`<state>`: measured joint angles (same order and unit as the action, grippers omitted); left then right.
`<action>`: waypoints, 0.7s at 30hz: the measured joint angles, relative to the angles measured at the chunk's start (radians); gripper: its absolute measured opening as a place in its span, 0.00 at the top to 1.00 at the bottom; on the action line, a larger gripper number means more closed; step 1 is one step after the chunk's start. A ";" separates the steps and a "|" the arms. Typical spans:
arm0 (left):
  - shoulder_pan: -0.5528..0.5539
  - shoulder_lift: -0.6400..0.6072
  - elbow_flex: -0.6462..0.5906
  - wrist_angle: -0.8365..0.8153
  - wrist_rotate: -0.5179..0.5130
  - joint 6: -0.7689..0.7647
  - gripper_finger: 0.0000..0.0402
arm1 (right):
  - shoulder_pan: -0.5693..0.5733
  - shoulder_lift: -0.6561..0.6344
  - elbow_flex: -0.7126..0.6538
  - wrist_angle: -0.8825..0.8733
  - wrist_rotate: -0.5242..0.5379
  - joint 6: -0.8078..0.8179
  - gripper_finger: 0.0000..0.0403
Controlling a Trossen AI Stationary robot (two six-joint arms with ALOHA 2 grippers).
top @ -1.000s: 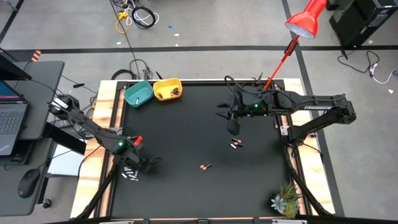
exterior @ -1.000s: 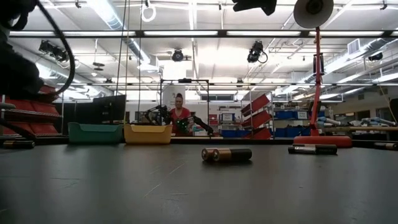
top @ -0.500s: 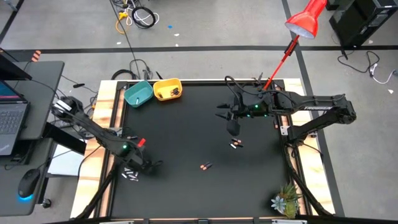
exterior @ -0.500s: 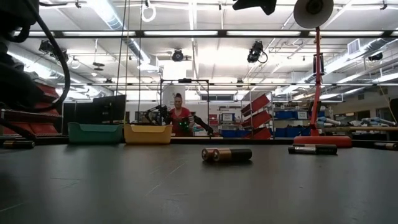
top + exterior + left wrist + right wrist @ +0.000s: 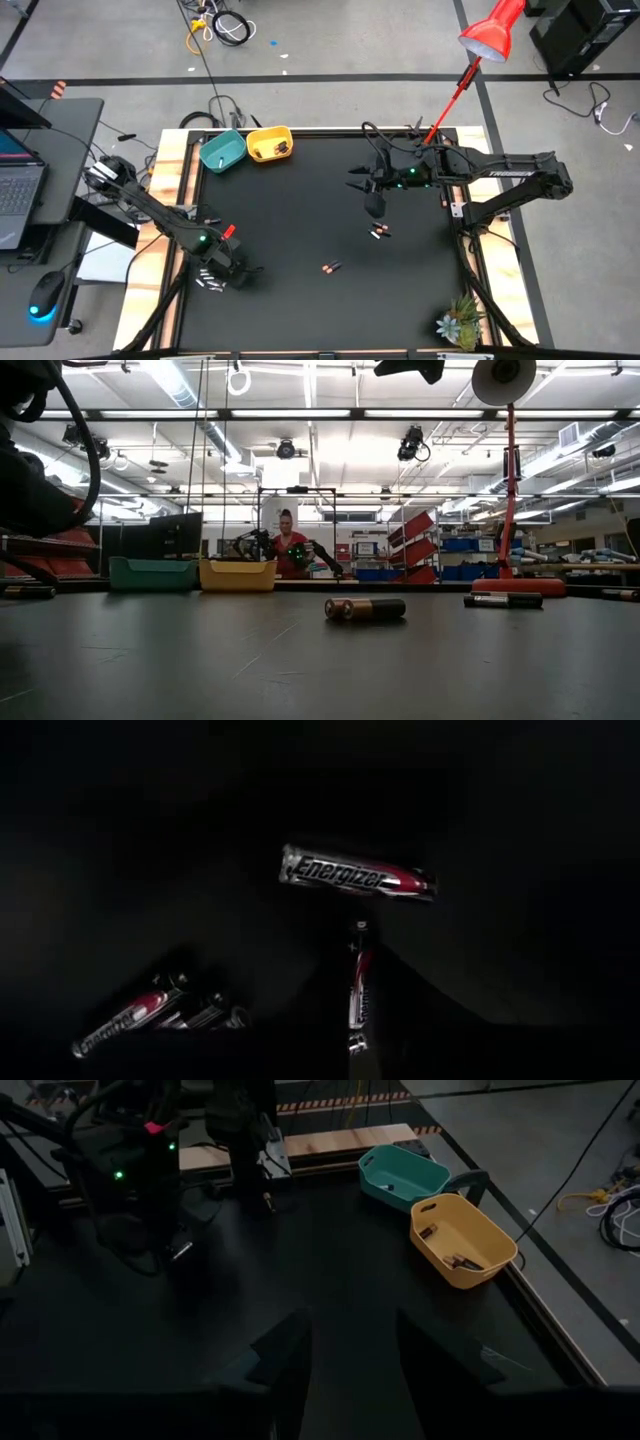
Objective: Sort batteries
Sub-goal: Put the silver battery into the blue bin
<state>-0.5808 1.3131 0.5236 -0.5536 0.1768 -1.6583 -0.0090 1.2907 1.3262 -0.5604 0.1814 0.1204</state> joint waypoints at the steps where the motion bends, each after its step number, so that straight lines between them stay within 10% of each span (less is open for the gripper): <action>1: 0.000 0.000 0.000 -0.002 -0.003 0.003 0.95 | 0.000 0.000 0.000 0.000 0.000 0.000 0.61; 21: -0.030 -0.070 0.131 -0.086 -0.042 0.008 0.97 | -0.001 0.000 0.000 0.007 0.000 0.000 0.61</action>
<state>-0.6106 1.2430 0.6550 -0.6401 0.1349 -1.6503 -0.0101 1.2907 1.3262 -0.5533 0.1814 0.1200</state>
